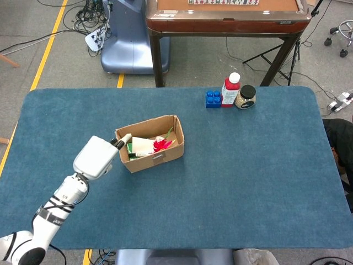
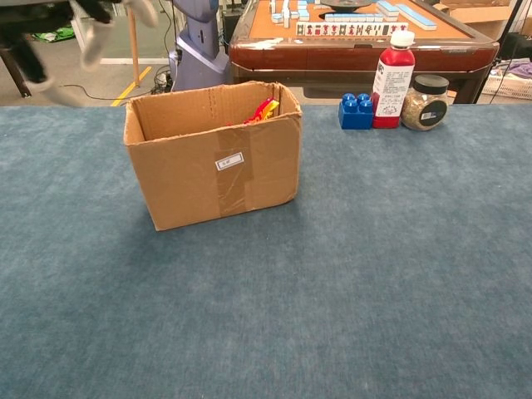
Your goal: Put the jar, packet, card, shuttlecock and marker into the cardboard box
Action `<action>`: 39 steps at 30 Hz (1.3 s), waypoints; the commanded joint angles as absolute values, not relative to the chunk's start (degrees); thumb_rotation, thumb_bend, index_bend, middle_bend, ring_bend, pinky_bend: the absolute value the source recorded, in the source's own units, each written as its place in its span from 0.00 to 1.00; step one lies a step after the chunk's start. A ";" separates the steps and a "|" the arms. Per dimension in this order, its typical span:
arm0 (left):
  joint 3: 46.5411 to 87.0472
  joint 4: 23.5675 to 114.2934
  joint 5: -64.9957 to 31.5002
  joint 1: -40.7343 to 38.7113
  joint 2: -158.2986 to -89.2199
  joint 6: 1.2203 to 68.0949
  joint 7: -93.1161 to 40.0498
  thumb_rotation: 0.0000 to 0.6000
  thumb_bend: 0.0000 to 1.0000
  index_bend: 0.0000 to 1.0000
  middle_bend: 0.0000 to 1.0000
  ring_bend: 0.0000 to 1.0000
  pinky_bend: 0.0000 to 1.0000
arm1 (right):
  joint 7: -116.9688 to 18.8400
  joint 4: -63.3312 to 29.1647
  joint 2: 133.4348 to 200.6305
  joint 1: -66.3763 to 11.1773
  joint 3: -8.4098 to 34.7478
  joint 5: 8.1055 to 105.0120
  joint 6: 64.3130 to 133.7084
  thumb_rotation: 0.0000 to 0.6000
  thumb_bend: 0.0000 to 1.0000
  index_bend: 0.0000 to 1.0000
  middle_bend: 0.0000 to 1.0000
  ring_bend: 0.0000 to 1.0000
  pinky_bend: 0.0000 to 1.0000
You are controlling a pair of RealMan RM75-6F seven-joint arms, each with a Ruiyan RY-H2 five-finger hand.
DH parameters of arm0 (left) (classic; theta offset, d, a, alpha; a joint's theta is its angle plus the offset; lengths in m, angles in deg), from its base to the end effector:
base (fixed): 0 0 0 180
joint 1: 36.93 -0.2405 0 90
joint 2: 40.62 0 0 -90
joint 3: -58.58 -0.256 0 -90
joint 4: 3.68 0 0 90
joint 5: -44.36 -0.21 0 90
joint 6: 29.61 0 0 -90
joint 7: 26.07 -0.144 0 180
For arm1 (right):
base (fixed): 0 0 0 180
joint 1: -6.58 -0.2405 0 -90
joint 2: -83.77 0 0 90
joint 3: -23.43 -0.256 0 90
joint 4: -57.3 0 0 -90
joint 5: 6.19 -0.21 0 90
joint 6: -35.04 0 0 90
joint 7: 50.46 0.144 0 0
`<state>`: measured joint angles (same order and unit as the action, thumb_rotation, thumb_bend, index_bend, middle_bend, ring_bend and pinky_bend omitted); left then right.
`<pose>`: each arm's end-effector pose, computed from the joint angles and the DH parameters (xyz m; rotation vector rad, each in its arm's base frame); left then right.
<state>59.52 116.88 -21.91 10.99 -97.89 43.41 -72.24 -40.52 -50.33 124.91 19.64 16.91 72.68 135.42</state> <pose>-0.0905 0.2944 0.1309 -1.8938 -0.2982 -0.7990 -0.3033 -0.0928 0.3013 0.9806 -0.8319 0.8461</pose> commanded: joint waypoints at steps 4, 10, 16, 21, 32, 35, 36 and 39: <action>55.43 121.07 -28.05 2.78 -94.11 49.79 -70.05 1.00 0.07 0.14 0.45 0.57 0.94 | -44.39 -50.86 126.59 17.99 17.86 78.61 135.61 1.00 0.19 0.26 0.35 0.26 0.39; 51.18 122.15 -35.32 -6.51 -92.42 56.43 -65.20 1.00 0.07 0.16 0.34 0.44 0.81 | -46.78 -51.23 127.30 16.41 19.02 82.69 133.86 1.00 0.19 0.26 0.35 0.26 0.39; 47.73 118.57 -45.04 -16.17 -92.47 65.26 -63.86 1.00 0.07 0.21 0.34 0.43 0.68 | -50.44 -51.65 128.54 14.66 19.70 85.28 131.82 1.00 0.19 0.26 0.35 0.26 0.39; 46.20 117.23 -48.00 -23.87 -93.27 71.39 -62.78 1.00 0.07 0.24 0.34 0.42 0.61 | -53.61 -52.39 129.27 12.48 19.84 84.68 128.03 1.00 0.19 0.26 0.35 0.26 0.39; 47.95 113.51 -43.44 -32.07 -93.17 74.37 -53.37 1.00 0.07 0.22 0.34 0.42 0.60 | -58.55 -52.91 131.06 10.19 19.45 81.84 124.82 1.00 0.19 0.26 0.35 0.26 0.39; 48.43 112.79 -42.48 -31.37 -91.84 71.29 -54.29 1.00 0.07 0.22 0.34 0.42 0.60 | -58.12 -52.69 130.85 9.84 19.22 80.75 124.31 1.00 0.19 0.26 0.35 0.26 0.39; 48.20 111.62 -42.34 -31.25 -91.51 69.73 -54.46 1.00 0.07 0.23 0.34 0.42 0.60 | -57.81 -52.56 130.73 9.67 19.04 80.24 124.14 1.00 0.19 0.26 0.35 0.26 0.39; 48.76 108.60 -40.62 -32.00 -92.31 68.06 -51.32 1.00 0.07 0.23 0.34 0.42 0.60 | -57.57 -52.17 130.63 9.28 18.72 78.92 123.62 1.00 0.19 0.26 0.35 0.26 0.39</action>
